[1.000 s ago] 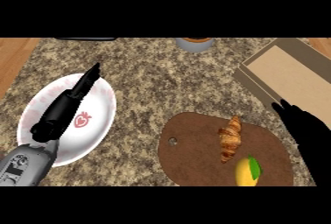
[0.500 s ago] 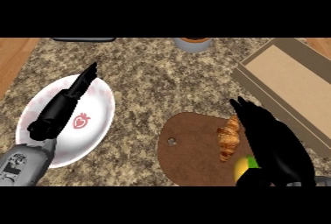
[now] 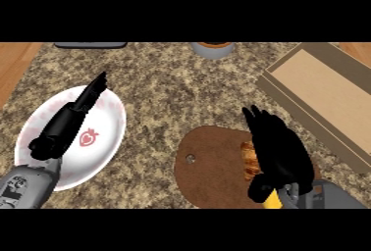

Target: Pick the croissant from the cutting board and place it in the cardboard box

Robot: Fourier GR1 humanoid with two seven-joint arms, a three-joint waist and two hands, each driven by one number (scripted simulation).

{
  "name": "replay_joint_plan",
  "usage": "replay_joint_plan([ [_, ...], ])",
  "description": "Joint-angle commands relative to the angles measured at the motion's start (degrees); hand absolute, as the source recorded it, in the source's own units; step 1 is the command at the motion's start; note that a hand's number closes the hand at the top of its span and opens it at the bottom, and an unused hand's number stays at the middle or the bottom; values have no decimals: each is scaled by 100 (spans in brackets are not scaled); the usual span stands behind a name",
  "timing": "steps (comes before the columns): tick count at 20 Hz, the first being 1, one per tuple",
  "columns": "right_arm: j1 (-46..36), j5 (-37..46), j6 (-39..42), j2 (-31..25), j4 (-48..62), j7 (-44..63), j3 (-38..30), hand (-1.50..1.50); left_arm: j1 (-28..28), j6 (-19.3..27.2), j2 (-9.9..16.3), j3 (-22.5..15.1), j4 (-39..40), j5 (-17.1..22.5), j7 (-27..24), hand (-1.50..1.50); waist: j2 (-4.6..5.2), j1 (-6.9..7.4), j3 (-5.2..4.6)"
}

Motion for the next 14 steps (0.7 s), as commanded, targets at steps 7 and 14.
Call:
replay_joint_plan([
  [7,-60,567,528,595,777,642,-67,-150,270,-168,-12,197,-209,-61,-107,0,-1,-25,5],
  [14,182,1101,323,764,1503,128,-256,-150,50,-237,-189,258,-83,-114,113,0,8,-42,9],
])
